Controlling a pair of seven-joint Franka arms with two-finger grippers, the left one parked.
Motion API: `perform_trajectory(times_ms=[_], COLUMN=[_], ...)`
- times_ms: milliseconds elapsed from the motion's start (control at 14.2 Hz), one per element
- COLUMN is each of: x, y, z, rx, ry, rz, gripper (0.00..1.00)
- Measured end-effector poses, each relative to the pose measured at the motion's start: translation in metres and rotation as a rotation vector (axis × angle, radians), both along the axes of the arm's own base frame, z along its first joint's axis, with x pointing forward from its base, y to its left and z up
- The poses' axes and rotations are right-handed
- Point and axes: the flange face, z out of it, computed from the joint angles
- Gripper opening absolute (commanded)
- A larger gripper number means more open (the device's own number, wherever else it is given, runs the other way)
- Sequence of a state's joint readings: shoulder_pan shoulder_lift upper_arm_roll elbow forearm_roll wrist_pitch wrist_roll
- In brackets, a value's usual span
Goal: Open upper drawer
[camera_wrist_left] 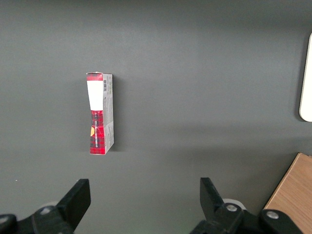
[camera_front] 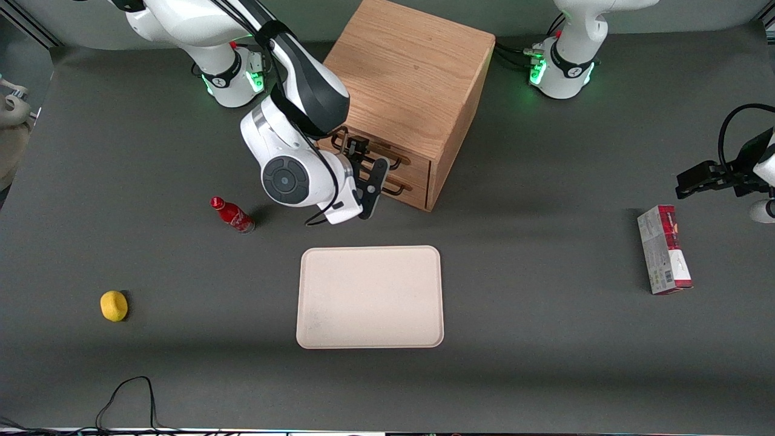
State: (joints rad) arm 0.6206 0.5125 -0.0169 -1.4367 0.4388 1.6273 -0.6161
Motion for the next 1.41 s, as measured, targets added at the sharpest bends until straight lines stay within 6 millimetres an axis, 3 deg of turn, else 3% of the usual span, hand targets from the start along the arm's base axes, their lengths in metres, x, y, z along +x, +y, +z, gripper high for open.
perform_trajectory(times_ms=[1059,1412], x=[0.004,0.020], y=[0.001,0.001], z=[-0.006,-0.006], rx=[0.019,0.043], ry=[-0.023,-0.109], rz=[0.022,-0.017], gripper=[1.00,1.00])
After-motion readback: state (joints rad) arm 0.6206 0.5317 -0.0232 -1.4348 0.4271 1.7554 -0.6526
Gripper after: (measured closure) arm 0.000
